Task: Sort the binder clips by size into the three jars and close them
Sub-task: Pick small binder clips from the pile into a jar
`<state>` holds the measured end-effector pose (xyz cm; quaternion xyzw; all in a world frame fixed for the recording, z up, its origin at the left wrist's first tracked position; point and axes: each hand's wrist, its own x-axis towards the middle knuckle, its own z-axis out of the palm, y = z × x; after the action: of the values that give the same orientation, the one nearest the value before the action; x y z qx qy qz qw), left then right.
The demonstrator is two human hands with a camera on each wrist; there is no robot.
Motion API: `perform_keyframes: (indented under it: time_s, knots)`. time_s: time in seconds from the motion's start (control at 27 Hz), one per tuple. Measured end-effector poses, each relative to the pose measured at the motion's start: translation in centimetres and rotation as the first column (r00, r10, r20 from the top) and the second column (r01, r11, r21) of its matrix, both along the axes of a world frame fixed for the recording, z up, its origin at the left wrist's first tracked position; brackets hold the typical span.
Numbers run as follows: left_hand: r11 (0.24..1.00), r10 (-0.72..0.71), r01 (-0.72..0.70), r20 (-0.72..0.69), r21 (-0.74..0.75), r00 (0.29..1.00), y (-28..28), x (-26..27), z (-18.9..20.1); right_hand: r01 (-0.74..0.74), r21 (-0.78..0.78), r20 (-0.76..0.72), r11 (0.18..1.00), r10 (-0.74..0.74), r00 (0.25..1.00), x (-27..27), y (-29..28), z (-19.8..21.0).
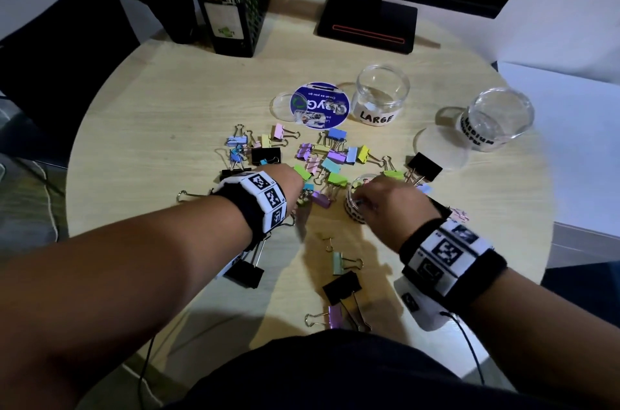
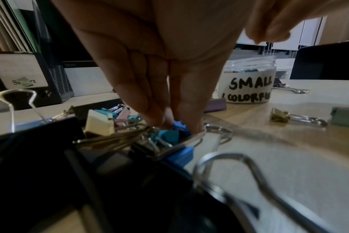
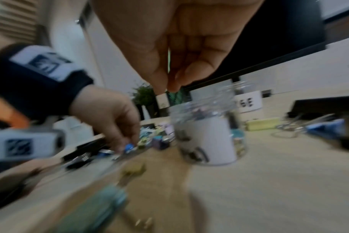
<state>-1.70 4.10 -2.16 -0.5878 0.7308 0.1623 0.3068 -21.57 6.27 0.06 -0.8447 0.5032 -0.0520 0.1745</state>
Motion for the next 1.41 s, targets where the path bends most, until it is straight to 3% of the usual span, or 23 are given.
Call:
perform_keyframes:
  time_s: [0.11,0.19,0.52,0.59,0.78,1.04,1.26,1.41]
  knots:
    - [1.000,-0.011,0.011,-0.021,-0.007,1.000,0.4,0.0,-0.2,-0.209,0.218,-0.175,0.953,0.248,0.953,2.4,1.9,-1.2]
    - [1.000,-0.017,0.017,-0.031,-0.003,0.999,0.5,-0.1,-0.1,-0.234,0.330,-0.295,0.915,0.335,0.895,3.4,2.0,-2.1]
    - [0.998,-0.031,0.024,-0.152,-0.050,0.988,1.0,0.1,1.8,-0.269,0.356,-0.384,0.895,0.402,0.831,4.8,1.3,-2.6]
    - [0.991,-0.025,-0.010,-0.267,-0.130,0.963,0.8,-0.9,2.8,-0.262,0.359,-0.384,0.896,0.398,0.833,4.6,1.5,-2.9]
    - [0.951,-0.036,-0.154,-0.589,-0.269,0.807,0.2,-5.2,4.5,-0.242,0.339,-0.352,0.909,0.361,0.863,4.1,1.8,-3.4]
    - [0.972,0.036,-0.159,-0.566,-0.171,0.824,-0.7,-6.4,3.1,-0.113,0.377,-0.370,0.919,0.261,0.892,2.0,1.5,-3.7]
    - [0.970,0.041,-0.168,-0.566,-0.175,0.824,-0.4,-5.6,3.3,-0.100,0.329,-0.329,0.939,0.213,0.920,0.1,1.8,-3.5]
    - [0.912,0.151,-0.357,-0.644,-0.202,0.750,0.7,-2.9,4.0,-0.064,0.305,-0.228,0.950,0.139,0.964,-1.3,1.9,-2.7]
